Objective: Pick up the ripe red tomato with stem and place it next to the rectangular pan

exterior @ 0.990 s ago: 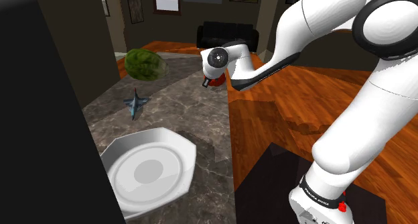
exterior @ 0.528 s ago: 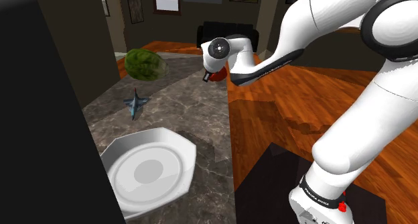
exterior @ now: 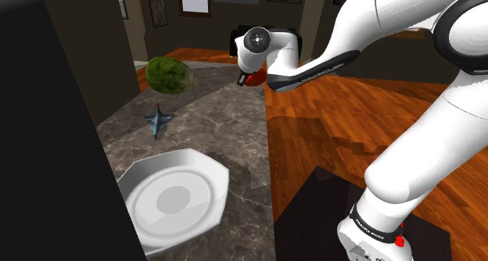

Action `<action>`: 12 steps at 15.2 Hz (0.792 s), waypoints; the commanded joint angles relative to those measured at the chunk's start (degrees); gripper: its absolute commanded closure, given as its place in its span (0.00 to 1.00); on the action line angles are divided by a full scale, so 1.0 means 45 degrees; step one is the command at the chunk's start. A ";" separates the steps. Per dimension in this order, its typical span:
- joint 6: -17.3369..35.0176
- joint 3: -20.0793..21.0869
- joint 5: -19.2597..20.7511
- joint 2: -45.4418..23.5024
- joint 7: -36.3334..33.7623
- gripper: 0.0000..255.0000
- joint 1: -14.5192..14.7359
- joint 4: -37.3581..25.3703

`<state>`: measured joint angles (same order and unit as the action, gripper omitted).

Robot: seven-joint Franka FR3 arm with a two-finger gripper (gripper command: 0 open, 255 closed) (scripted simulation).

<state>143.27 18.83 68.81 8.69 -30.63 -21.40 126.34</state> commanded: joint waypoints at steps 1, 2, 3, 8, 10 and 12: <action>-0.0063 -0.0050 -0.0358 0.0101 0.0436 1.00 0.0029 -0.0167; -0.0107 -0.0070 -0.0538 0.0166 0.0642 1.00 0.0050 -0.0236; -0.0154 -0.0089 -0.0715 0.0229 0.0847 1.00 0.0073 -0.0308; -0.0433 -0.0191 -0.1558 0.0503 0.1835 1.00 0.0196 -0.0710; -0.0564 -0.0231 -0.1874 0.0595 0.2214 1.00 0.0248 -0.0891; -0.0704 -0.0271 -0.2178 0.0676 0.2583 1.00 0.0300 -0.1084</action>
<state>140.46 17.72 59.77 11.63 -19.98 -20.17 122.05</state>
